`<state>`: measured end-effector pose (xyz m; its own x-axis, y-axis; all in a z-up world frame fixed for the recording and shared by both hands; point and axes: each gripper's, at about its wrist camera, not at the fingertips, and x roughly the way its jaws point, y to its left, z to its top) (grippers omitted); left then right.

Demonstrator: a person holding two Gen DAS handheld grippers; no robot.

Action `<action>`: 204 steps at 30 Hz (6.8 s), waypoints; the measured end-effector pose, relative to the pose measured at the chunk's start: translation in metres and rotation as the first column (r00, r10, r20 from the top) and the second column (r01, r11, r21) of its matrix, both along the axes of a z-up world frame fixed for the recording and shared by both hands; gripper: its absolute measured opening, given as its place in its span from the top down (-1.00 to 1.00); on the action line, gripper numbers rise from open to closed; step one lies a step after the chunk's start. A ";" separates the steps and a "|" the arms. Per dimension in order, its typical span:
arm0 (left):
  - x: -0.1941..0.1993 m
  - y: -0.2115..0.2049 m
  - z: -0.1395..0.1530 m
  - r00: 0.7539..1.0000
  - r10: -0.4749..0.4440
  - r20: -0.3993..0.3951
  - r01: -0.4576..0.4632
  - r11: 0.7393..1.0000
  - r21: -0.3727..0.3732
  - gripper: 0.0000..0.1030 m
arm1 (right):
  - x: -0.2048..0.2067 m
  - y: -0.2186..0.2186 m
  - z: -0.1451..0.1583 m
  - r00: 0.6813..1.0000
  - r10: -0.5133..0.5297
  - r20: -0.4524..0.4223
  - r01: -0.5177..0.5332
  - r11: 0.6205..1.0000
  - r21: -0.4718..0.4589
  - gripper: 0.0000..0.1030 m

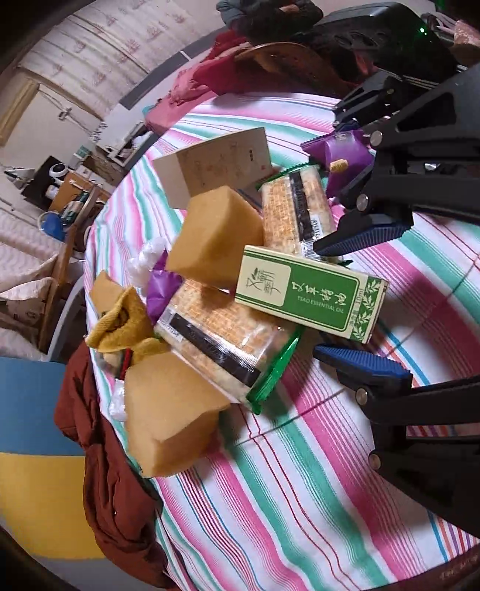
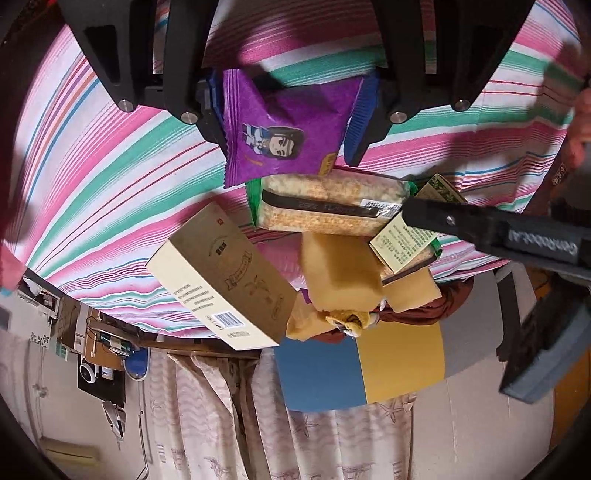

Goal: Organize objects
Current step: 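Grasp the purple snack packet with the right gripper while the left grasps the green box, then carry both items into the gold tray and open both grippers, then move both grippers back from the tray to the pile, then grasp the cream barcode box with the right gripper while the left grasps a cracker packet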

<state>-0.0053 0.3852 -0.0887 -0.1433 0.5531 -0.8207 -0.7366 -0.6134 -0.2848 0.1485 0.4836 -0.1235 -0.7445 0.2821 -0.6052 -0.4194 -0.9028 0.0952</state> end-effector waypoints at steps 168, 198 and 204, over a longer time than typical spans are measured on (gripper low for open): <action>0.062 -0.163 0.048 0.961 0.276 0.010 -0.276 0.959 0.067 0.08 | -0.047 -0.042 0.031 0.896 0.434 0.094 -0.381 0.860 -0.340 -0.86; 0.061 -0.050 0.034 0.996 0.091 -0.011 -0.091 0.996 0.001 0.08 | -0.043 0.115 0.055 0.989 0.125 0.075 -0.124 0.992 -0.024 -0.95; 0.056 -0.030 0.029 0.997 0.070 -0.031 -0.071 0.997 -0.026 0.08 | -0.045 0.111 0.042 0.993 0.097 0.068 -0.094 0.995 -0.044 -0.36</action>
